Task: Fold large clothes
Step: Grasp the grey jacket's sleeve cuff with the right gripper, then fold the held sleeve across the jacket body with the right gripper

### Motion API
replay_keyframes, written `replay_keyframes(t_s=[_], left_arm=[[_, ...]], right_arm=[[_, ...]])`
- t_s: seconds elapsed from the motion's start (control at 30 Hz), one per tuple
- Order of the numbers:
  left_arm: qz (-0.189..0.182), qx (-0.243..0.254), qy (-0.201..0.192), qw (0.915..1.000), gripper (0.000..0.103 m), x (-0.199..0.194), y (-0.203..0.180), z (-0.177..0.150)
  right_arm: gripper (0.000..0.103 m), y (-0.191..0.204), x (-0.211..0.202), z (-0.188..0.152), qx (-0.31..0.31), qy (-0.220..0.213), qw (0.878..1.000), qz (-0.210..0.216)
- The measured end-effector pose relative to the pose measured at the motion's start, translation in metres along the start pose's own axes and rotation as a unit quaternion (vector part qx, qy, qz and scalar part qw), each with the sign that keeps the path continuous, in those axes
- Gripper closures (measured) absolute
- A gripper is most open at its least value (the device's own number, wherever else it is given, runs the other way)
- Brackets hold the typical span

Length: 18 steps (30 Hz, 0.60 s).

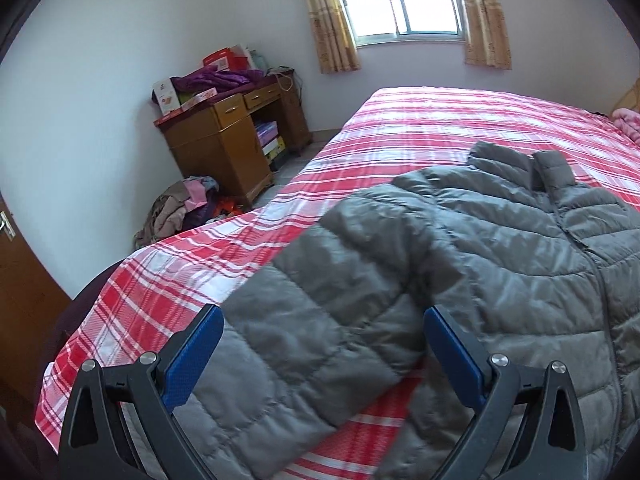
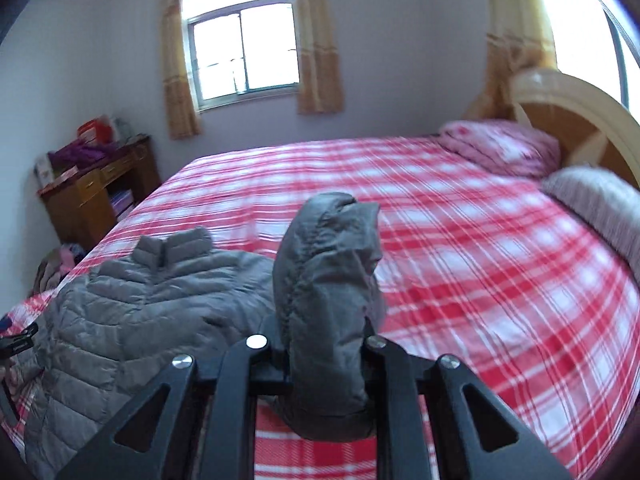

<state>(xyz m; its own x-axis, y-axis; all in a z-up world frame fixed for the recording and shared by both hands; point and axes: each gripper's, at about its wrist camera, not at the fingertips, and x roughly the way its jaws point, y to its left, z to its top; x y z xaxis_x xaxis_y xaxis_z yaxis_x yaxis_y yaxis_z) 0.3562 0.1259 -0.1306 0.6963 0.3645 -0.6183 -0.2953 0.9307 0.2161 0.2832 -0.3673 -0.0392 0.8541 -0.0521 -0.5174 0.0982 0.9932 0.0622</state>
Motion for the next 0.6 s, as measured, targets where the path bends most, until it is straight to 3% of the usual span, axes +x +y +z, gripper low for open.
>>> replay_keyframes(t_s=[0.27,0.6], left_arm=[[-0.001,-0.019,0.012,0.9998,0.003,0.017,0.017,0.001],[0.008,-0.022,0.026,0.9994,0.003,0.037,0.02,-0.004]], right_arm=[[0.084,0.099,0.037,0.003,-0.087,0.012,0.995,0.048],[0.084,0.213,0.079,-0.041,-0.173,0.042,0.979,0.096]])
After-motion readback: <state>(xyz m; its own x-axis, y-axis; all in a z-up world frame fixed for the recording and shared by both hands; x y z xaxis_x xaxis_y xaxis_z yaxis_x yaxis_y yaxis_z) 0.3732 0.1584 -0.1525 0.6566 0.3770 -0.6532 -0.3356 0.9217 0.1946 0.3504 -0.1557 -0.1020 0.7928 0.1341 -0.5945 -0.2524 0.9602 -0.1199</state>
